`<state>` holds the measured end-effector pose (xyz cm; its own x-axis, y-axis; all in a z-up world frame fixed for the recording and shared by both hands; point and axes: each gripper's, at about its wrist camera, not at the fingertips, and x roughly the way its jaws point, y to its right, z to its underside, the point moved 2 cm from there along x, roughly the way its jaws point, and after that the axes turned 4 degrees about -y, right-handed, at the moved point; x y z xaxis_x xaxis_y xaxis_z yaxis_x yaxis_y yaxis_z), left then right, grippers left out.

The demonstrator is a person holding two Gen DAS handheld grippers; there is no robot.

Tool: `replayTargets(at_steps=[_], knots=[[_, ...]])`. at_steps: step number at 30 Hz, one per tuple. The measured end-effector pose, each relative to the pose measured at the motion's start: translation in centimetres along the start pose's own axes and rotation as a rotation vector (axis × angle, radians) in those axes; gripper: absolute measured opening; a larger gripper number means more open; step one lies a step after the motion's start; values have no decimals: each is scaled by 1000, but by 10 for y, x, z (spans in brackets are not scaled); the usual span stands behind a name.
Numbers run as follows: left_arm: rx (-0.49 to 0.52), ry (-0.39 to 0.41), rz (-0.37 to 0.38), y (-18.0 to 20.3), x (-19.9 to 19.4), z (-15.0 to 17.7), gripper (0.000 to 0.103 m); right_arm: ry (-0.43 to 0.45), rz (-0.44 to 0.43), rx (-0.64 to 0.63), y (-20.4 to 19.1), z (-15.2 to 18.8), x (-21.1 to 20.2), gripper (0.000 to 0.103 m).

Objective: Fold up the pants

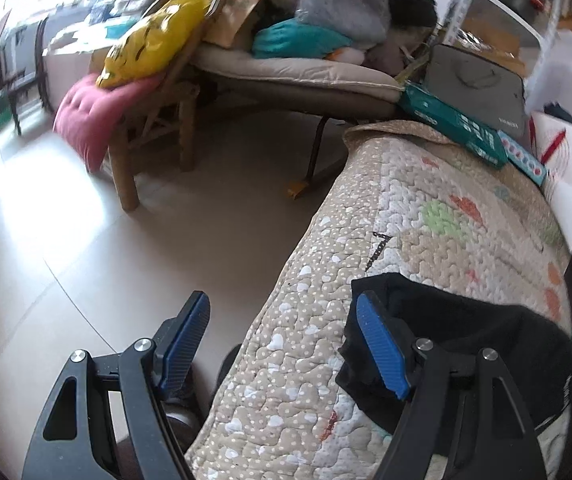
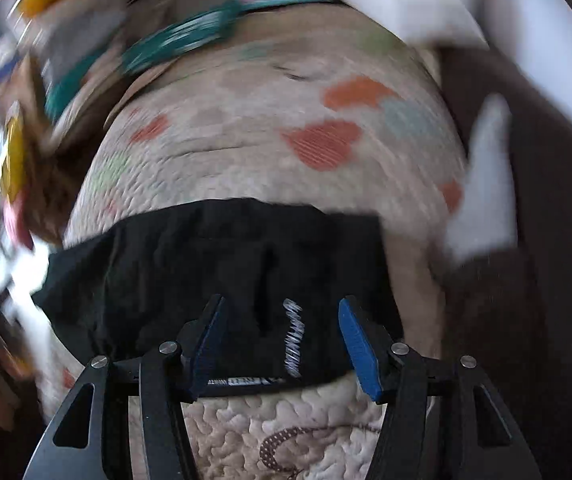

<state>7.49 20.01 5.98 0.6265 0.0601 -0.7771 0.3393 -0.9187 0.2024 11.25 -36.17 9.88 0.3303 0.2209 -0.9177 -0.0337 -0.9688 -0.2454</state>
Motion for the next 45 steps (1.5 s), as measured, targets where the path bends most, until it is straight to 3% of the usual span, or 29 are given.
replayTargets(at_steps=[5, 7, 12, 15, 17, 21, 22, 26, 31, 33, 35, 37, 41, 45], knots=[[60, -13, -30, 11, 7, 2, 76, -4, 43, 153, 37, 5, 24, 63], [64, -22, -30, 12, 10, 2, 76, 6, 102, 104, 33, 2, 31, 63], [67, -28, -18, 13, 11, 2, 76, -43, 140, -24, 21, 3, 48, 60], [64, -29, -14, 13, 11, 3, 76, -106, 267, -83, 19, 12, 69, 59], [59, -30, -10, 13, 11, 2, 76, -92, 276, -87, 16, 16, 67, 44], [54, -37, -14, 11, 13, 3, 76, -70, 285, -126, 7, 19, 52, 35], [53, -38, -16, 11, 13, 3, 76, -62, 287, -129, 5, 19, 46, 22], [49, -45, -15, 10, 15, 3, 76, -33, 303, -124, 5, 11, 23, 20], [57, -46, -18, 11, 16, 3, 76, -97, 466, -154, 16, 1, 32, 19], [57, -47, -20, 12, 16, 3, 76, -144, 479, -137, 24, -1, 46, 23], [53, -52, -22, 11, 17, 4, 76, -185, 535, -126, 30, 1, 59, 41], [48, -53, -21, 10, 17, 4, 76, -158, 628, -137, 30, 0, 57, 74], [28, -63, -2, 8, 18, 3, 76, -114, 645, -114, 32, 2, 36, 79], [1, -69, 11, 11, 16, 5, 75, 47, 622, -128, 0, 4, 5, 79]])
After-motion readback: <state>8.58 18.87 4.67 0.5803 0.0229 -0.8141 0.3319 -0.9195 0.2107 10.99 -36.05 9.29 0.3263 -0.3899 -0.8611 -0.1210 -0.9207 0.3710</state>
